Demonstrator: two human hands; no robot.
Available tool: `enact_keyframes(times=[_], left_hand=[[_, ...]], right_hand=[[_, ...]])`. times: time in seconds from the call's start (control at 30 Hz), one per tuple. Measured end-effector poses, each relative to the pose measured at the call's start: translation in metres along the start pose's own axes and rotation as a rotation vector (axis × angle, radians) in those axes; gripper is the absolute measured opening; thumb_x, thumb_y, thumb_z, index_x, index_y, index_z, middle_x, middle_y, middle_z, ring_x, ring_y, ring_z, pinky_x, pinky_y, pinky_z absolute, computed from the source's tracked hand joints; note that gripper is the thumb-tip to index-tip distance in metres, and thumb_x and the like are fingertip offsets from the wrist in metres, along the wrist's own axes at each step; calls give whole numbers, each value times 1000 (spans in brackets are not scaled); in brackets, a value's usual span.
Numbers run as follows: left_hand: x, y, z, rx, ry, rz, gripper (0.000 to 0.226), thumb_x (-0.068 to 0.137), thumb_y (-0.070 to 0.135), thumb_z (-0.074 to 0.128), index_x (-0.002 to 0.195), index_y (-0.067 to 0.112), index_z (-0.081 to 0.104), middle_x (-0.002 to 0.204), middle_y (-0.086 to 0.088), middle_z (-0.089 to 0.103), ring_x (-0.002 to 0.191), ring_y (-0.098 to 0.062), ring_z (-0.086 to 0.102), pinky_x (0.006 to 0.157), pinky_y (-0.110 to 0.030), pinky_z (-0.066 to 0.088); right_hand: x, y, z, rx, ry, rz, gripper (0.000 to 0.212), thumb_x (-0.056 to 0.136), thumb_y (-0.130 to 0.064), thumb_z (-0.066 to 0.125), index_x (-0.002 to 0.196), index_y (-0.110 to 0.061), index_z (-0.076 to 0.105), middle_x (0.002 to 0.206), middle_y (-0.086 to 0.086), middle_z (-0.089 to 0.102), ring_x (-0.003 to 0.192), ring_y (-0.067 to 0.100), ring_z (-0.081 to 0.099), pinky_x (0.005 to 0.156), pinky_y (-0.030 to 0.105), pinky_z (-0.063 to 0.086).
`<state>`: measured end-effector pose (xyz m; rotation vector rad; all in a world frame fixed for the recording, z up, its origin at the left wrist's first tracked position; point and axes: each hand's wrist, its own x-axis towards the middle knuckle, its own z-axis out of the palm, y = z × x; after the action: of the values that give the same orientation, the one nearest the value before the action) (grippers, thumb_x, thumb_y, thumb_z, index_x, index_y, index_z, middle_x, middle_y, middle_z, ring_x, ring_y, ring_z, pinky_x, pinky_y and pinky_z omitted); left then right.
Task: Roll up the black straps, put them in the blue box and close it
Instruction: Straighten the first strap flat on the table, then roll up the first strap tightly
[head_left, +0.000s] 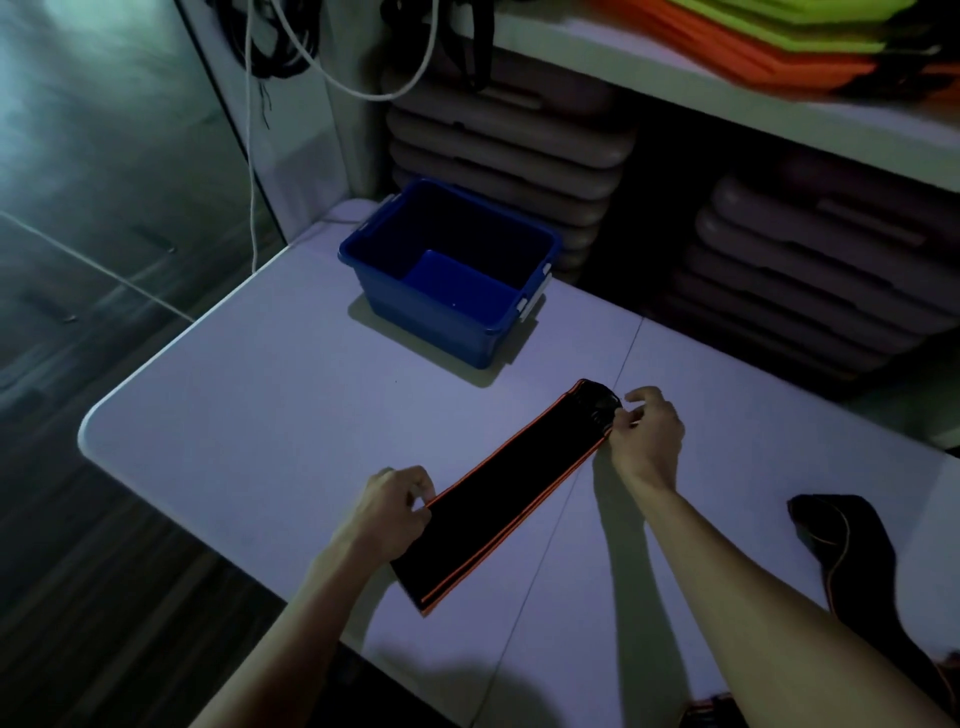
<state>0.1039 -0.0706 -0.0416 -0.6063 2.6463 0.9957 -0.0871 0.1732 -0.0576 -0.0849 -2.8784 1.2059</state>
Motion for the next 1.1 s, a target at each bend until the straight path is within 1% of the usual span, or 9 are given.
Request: enact_keyframes(times=[0.1,0.17,0.33,0.47,0.6,0.77,0.9,1.0,1.1], left_hand=[[-1,2,6,-12,14,-36,26,78,1,67,101,15,70,83,-1,48,79,-19,49,68,-20,37],[-3,5,9,-8,23,-21,32,77,1,67,106,14,71,78,3,48,83,-19,48,71,-20,36],[-16,20,17,-66,-14,-9,36,75,-2,65,106,12,75,95,-12,72,92,-25,65,74,-15,42],[-24,29,33,-52,-83,34,38,80,9,62,116,20,72,98,-12,65,102,-26,62,90,-25,47],[-32,33,43,-47,-129,59,41,86,16,58,127,19,64,106,-18,68,104,-29,65,85,-23,48],[-45,41,48,-26,-234,132,45,92,10,52,136,19,57,90,-15,69,89,-29,64,64,-16,37],[-52,46,50,30,-302,228,55,87,0,46,137,21,55,78,-13,61,73,-21,62,64,-20,39],[-50,48,55,56,-240,295,54,80,-6,46,128,11,60,62,3,48,58,-7,47,59,-19,38],[-53,49,64,5,-120,289,31,81,-2,48,102,5,68,73,-11,67,65,-24,64,62,-34,51]], right_hand=[[-11,-3,0,37,-29,71,33,95,-21,60,124,-10,51,114,16,57,96,25,59,87,39,52],[-29,-6,3,49,-41,77,34,94,-20,60,125,-9,48,118,15,51,96,25,57,86,37,49],[-111,-3,11,-16,-98,-122,33,95,-20,57,127,-19,47,119,2,39,110,17,45,87,29,44],[-158,12,8,-54,-323,-280,28,100,-22,46,126,-21,58,124,-8,38,120,11,41,101,29,43],[-173,27,3,-124,-364,-354,37,101,-22,48,136,-18,58,142,-4,39,134,14,33,108,24,33],[-177,39,-14,-136,-431,-327,42,103,-22,45,145,-23,50,155,-7,32,144,11,20,112,26,26],[-192,49,-30,-22,-425,-308,39,99,-18,39,133,-18,60,141,-1,43,129,5,34,110,26,33],[-207,59,-40,8,-495,-320,43,96,-11,37,132,-15,59,132,-5,46,121,8,46,106,26,39],[-221,72,-39,60,-346,-227,41,97,-2,38,130,-18,57,121,-5,48,111,9,52,102,24,41]])
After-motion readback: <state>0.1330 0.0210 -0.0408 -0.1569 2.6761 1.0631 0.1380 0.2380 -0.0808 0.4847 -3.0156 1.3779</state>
